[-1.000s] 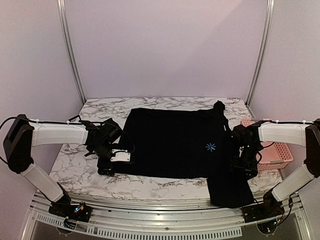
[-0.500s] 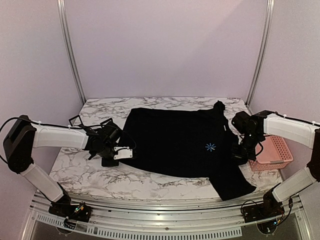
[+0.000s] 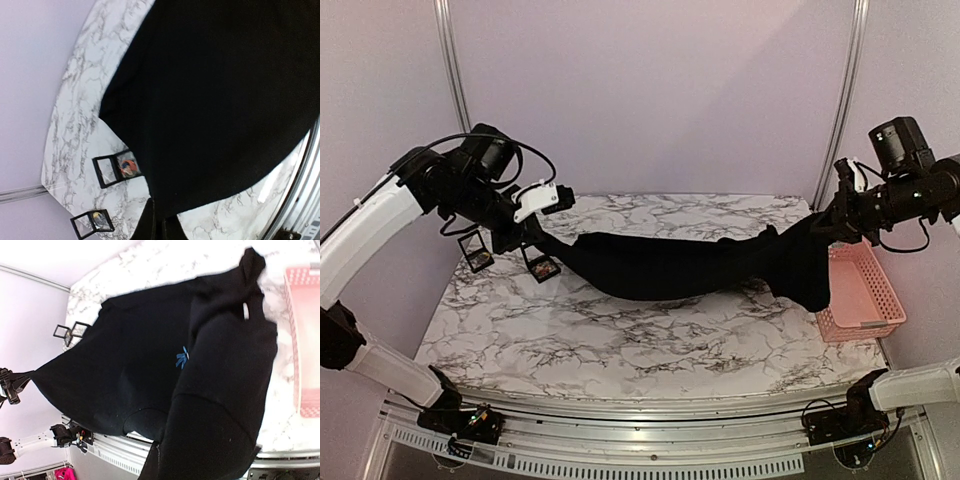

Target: Pin the brooch onto the clothing

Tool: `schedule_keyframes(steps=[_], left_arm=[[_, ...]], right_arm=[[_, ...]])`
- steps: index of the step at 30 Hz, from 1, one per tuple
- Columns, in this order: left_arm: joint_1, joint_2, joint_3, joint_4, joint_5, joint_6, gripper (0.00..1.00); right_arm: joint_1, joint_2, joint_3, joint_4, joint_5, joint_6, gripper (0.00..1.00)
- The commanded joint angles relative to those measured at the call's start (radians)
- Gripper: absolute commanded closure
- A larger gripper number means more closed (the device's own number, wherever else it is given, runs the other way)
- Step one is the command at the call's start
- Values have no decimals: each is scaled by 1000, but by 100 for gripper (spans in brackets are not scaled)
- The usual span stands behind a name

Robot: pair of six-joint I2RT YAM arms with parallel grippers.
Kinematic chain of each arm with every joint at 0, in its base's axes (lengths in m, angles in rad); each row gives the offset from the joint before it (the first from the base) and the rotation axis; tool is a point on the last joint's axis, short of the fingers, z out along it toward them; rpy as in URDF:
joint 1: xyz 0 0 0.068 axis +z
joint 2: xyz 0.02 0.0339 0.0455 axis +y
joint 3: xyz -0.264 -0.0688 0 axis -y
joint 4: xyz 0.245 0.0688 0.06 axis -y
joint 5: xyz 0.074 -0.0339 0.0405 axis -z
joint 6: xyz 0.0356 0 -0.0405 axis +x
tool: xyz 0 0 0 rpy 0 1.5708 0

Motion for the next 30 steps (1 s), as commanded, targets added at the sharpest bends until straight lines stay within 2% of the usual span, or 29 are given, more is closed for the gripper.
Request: schedule_keyframes(steps=[1,2,4,7,9,14,18,21,24,30], left_arm=[[34,168,231,101,-43,-126,100],[36,215,294,171,-91,-143,100],[40,314,420,300,-184,-150,100],[49,463,621,455,-311,-147,100],[61,548,749,537,-379,-145,100],[98,741,1058,764,-547,-75,100],[107,799,1109,980,-636,57,100],[113,808,1094,1010,-630,94,100],[119,818,1079,984,-603,93,100],[123,793,1000,874,-571,66,100]], right_arm=[[-173,185,138,172,-48,-140,100],[-221,272,195,243,-103,-172,100],[-294,406,373,348,-108,-188,100],[-324,652,709,469,-114,-189,100],[-330,761,843,616,-147,-183,100],[-377,769,755,1189,-178,-73,100],[-432,766,782,1475,-122,-3,100],[-442,766,834,1520,-107,-31,100],[-443,745,820,1448,-131,-86,100],[-443,601,512,1200,-184,-226,100]])
